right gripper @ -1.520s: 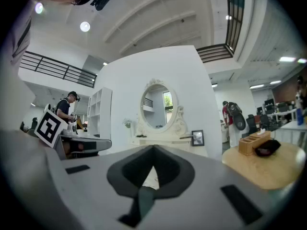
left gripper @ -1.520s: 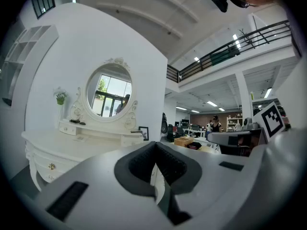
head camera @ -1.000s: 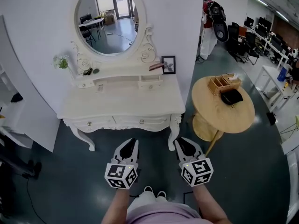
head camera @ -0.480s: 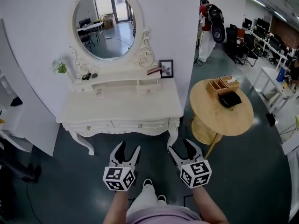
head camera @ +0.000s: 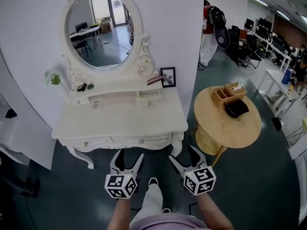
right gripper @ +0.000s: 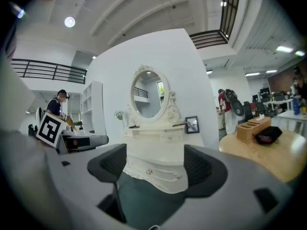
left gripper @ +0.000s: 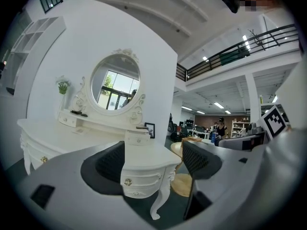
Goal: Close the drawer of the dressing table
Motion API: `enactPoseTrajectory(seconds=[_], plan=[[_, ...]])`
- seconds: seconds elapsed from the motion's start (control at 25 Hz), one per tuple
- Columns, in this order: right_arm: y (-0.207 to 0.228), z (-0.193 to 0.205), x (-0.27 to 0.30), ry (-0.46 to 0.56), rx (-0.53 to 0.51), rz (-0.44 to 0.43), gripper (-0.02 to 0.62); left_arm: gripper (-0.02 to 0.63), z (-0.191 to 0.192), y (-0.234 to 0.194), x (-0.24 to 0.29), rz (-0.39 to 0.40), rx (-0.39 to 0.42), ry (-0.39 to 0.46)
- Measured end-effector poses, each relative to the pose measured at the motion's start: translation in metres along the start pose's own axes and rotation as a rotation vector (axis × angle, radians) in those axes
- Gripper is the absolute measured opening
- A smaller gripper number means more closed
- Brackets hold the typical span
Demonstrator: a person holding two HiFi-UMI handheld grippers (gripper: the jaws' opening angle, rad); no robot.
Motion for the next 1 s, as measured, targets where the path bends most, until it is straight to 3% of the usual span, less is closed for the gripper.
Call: enactPoseTrajectory(seconds=[0.6,1.0], plan=[[0.069,-0.047,0.157,-0.006,0.003,0.078,0.374,0.367,-0.038,-0.088,0.167,0.049,0.001,-0.011],[0.089,-0.063,0.226,-0.006,-0.004,0.126,0.371,0.367,-0.055,-0.131,0.235,0.091,0.017,-0.015]])
Point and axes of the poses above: the fingertips, and each gripper's own axes: x forward along the fingers, y to its right, z out of its underside, the point moved 4 cm from there along -x, backward along the fingers
